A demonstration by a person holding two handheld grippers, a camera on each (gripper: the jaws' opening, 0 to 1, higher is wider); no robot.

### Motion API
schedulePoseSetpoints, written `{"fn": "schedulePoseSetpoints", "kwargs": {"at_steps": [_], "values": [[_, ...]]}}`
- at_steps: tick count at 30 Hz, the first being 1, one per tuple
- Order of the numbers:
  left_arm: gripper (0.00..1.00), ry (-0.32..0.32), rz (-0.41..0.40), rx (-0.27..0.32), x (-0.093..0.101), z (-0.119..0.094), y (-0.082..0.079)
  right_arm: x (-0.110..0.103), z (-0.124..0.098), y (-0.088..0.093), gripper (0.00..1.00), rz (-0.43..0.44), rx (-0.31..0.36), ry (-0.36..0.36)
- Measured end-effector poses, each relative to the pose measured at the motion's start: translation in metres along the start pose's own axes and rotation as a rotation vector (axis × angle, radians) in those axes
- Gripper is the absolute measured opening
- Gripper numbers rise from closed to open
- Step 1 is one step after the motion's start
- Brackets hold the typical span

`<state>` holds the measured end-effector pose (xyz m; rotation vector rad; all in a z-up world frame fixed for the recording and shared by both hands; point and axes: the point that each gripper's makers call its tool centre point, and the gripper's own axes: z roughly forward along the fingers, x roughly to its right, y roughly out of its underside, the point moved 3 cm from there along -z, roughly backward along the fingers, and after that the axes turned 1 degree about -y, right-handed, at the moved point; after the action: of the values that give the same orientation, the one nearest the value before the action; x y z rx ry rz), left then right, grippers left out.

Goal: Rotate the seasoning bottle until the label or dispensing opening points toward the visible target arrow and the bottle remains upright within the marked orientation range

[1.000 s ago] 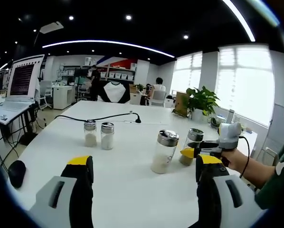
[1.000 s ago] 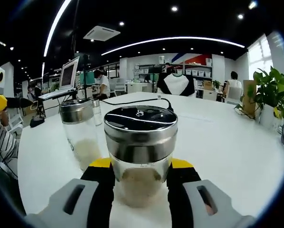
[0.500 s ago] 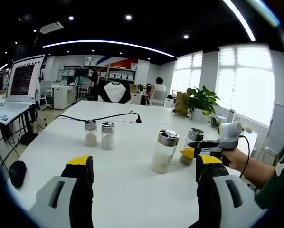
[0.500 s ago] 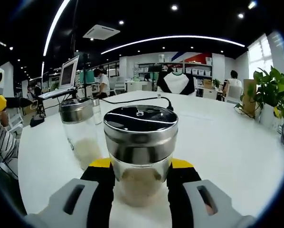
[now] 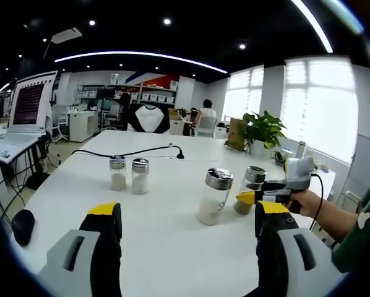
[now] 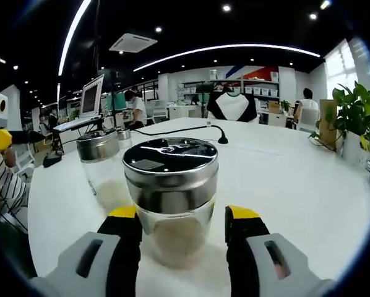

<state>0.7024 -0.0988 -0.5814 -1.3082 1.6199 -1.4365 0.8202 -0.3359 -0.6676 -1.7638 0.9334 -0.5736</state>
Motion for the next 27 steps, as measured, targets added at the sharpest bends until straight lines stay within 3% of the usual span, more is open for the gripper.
{"fn": "schedulePoseSetpoints", "kwargs": {"at_steps": [4,11,13,16,18,27], "values": [[0.94,0.002,0.0,0.0,0.0003,-0.0003,-0.0005,-0.0011,-0.0055,-0.0017,0.6,-0.004,-0.001,-0.036],[0.94,0.012,0.002,-0.002,0.0016,0.0006,-0.0012,-0.0042,-0.0079,-0.0062,0.58,-0.086,-0.051,-0.165],[0.94,0.016,0.005,0.0,0.0025,0.0005,-0.0019,0.0023,-0.0076,-0.0018,0.53,-0.123,-0.091,-0.2],[0.94,0.024,0.012,-0.001,0.0036,0.0007,-0.002,-0.0001,-0.0096,-0.0052,0.54,-0.137,-0.073,-0.258],[0.94,0.025,0.011,-0.003,0.0035,0.001,-0.0015,0.0002,-0.0108,-0.0023,0.54,-0.118,-0.096,-0.297],[0.94,0.034,0.006,-0.01,0.0028,0.0039,-0.0004,-0.0068,-0.0087,-0.0035,0.54,-0.158,-0.124,-0.376]]}}
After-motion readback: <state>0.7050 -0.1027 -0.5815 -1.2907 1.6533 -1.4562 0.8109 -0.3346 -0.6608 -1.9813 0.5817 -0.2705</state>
